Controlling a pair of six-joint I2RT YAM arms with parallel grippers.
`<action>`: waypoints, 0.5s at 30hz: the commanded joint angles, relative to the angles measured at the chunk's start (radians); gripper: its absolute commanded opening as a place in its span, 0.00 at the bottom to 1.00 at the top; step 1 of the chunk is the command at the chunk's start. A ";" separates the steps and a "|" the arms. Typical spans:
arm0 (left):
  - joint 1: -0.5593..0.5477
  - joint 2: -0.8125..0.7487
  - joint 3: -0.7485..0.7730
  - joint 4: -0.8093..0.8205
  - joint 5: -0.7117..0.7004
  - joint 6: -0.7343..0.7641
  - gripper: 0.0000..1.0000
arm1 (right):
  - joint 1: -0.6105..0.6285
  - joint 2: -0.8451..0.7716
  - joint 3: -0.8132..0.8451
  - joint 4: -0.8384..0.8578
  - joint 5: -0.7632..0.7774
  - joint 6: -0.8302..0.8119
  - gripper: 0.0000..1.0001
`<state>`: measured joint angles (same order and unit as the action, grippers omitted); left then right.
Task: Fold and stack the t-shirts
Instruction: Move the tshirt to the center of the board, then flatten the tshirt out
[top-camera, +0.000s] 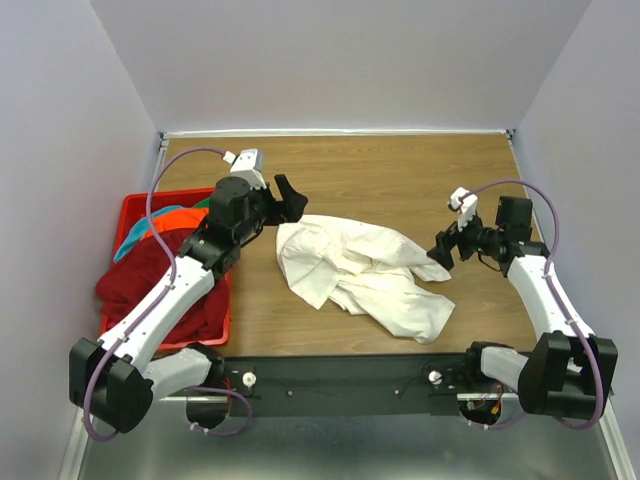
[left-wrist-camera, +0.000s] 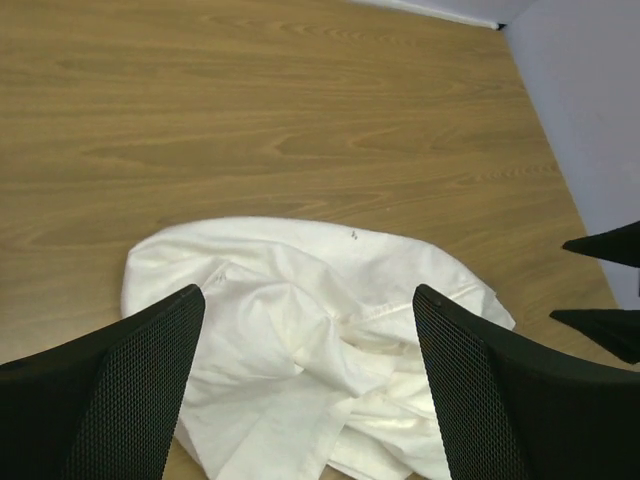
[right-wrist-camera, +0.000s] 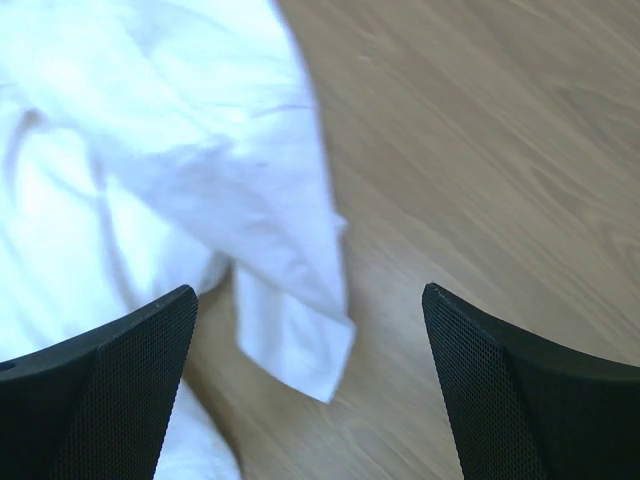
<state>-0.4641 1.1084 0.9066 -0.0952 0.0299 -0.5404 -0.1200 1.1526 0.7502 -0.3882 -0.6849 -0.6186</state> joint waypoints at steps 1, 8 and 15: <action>-0.022 0.057 0.083 -0.015 0.232 0.196 0.89 | 0.017 -0.025 -0.034 -0.162 -0.350 -0.228 0.99; -0.231 0.274 0.202 -0.280 0.035 0.286 0.81 | 0.086 0.105 0.037 -0.189 -0.248 -0.283 0.96; -0.349 0.305 0.127 -0.336 -0.137 0.165 0.66 | 0.117 0.237 0.084 -0.204 -0.202 -0.311 0.91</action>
<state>-0.7982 1.4490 1.0573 -0.3637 0.0093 -0.3260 -0.0280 1.3548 0.7979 -0.5510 -0.9062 -0.8814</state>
